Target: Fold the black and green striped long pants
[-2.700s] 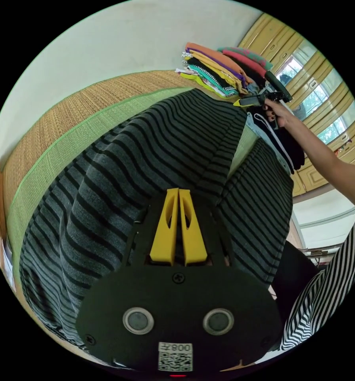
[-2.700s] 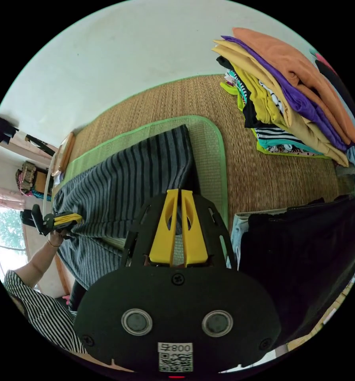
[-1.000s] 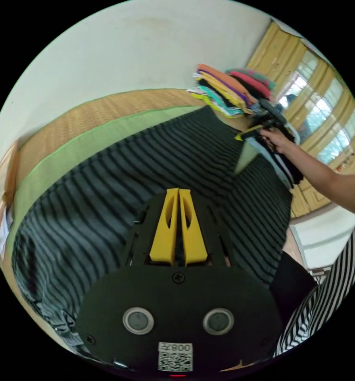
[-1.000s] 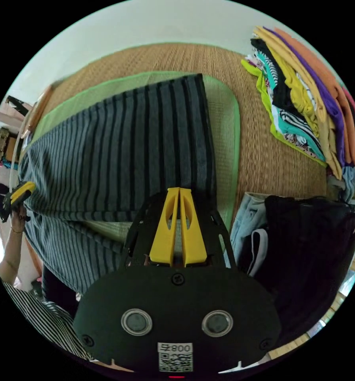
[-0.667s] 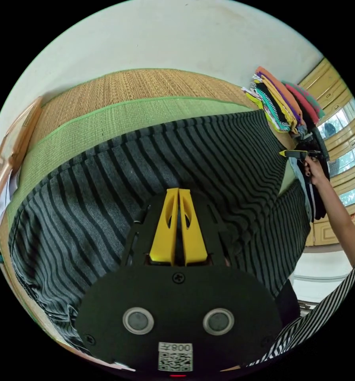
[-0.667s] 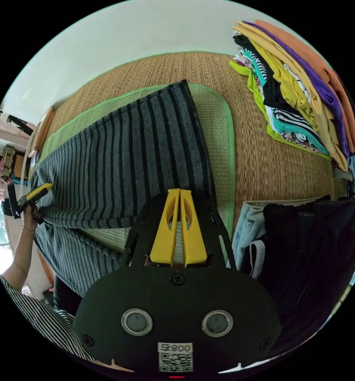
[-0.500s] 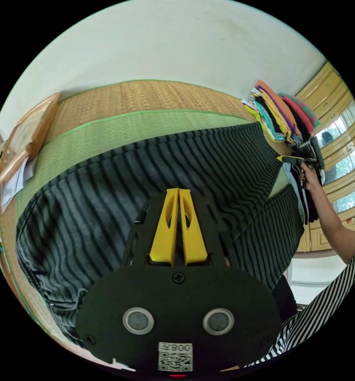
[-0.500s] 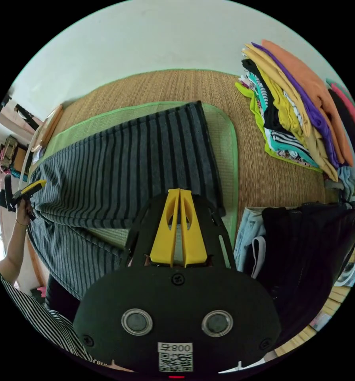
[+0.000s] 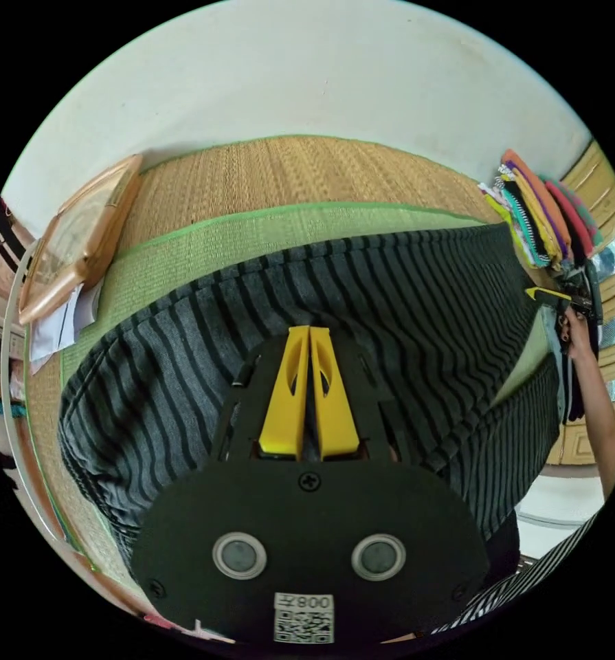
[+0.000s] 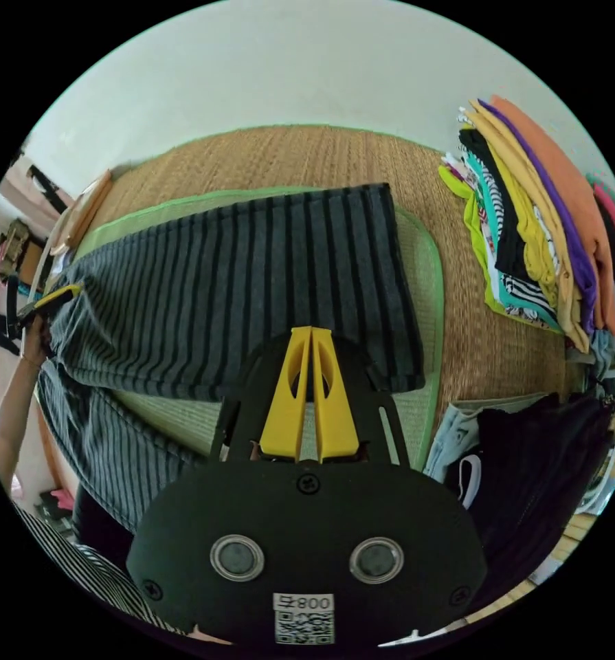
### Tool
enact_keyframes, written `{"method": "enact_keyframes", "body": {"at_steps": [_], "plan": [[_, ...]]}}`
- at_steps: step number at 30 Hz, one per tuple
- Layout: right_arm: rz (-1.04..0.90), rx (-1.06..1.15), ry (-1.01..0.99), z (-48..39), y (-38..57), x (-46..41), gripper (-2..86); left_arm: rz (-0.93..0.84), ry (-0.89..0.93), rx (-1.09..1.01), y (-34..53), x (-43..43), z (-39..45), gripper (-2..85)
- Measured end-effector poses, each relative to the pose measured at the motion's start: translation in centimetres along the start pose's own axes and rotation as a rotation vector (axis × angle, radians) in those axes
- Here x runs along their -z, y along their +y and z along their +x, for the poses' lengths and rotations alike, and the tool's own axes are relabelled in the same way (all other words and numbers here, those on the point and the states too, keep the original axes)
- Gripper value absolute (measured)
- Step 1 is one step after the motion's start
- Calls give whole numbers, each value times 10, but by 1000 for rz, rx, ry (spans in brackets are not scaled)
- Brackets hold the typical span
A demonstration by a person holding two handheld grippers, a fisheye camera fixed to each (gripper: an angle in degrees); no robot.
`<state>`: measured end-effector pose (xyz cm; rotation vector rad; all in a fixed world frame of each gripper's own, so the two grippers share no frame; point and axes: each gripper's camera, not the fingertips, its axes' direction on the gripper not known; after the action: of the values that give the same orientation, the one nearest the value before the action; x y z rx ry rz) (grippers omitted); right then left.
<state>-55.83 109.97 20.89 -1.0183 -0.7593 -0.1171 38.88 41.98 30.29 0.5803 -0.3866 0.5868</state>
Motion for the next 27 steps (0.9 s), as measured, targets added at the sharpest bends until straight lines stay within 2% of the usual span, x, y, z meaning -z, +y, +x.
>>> {"method": "enact_keyframes", "body": {"at_steps": [2,5,8,10,12,14,18,21,27], "plan": [[64,89,-63,-40,33,22,1,55,97,-38,33,24,5,1],[51,174,-117,-94,88,30,0,62,215,-102,87,44,19,1],[19,116,-95,-118,136,21,0,56,241,-135,134,52,30,1],[-22,53,-47,-118,146,4,0,-7,184,-137,149,45,32,1],[12,24,-107,-113,143,1,0,-68,112,-169,156,33,32,1],[-32,11,-168,-110,124,-1,0,-79,107,-163,159,29,25,1],[-60,13,-155,-126,118,8,1,-52,145,-124,174,46,15,0],[-42,59,-162,-160,130,24,1,-20,160,-97,208,72,-2,0],[-13,314,-318,-287,110,40,0,-82,-90,169,299,103,-87,0]]}}
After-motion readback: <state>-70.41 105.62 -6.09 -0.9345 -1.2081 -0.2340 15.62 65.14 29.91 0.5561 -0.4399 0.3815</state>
